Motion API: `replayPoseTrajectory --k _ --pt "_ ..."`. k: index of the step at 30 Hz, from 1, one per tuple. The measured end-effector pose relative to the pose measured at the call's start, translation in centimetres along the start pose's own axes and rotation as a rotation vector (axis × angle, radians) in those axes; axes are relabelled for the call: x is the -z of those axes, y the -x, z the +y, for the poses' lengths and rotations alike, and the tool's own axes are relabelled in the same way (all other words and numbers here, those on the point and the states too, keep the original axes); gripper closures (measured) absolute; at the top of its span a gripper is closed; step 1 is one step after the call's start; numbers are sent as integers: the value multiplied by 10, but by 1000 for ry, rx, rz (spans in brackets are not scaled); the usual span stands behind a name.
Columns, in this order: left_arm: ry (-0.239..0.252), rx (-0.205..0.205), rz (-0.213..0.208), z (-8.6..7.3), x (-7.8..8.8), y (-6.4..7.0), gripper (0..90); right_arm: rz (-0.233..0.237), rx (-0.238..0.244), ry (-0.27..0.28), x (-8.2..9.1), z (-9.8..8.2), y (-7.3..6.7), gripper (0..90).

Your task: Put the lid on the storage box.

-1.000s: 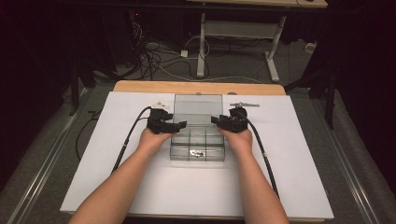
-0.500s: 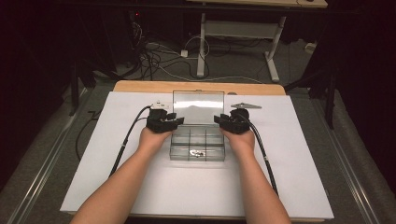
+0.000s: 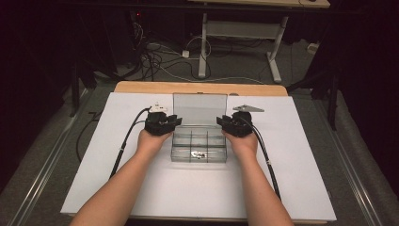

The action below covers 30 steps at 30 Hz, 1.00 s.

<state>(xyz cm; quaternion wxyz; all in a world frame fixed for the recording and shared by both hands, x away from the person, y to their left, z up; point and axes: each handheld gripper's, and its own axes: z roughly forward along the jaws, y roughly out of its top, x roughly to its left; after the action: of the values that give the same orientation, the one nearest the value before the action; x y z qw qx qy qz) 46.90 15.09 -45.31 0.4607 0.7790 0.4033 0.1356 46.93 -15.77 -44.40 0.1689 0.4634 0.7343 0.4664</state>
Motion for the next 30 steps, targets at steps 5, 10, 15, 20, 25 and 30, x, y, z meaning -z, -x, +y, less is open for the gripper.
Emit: replayPoseTrajectory --k 5,10,15,20,25,30 --pt "-1 -20 3 0 3 2 673 -7 18 1 2 0 -2 668" --pt "3 -30 3 -1 6 4 675 -6 22 3 5 -1 -4 660" --pt "10 -39 -1 -2 8 5 673 -3 23 1 8 -1 -4 653" --pt "17 -49 0 -2 10 6 670 -3 33 7 12 -2 -6 652" --pt "24 -46 -1 -2 12 7 671 -9 37 12 20 -5 -5 648" --pt "31 -45 -4 -2 15 8 670 -23 48 5 31 -9 -8 631"
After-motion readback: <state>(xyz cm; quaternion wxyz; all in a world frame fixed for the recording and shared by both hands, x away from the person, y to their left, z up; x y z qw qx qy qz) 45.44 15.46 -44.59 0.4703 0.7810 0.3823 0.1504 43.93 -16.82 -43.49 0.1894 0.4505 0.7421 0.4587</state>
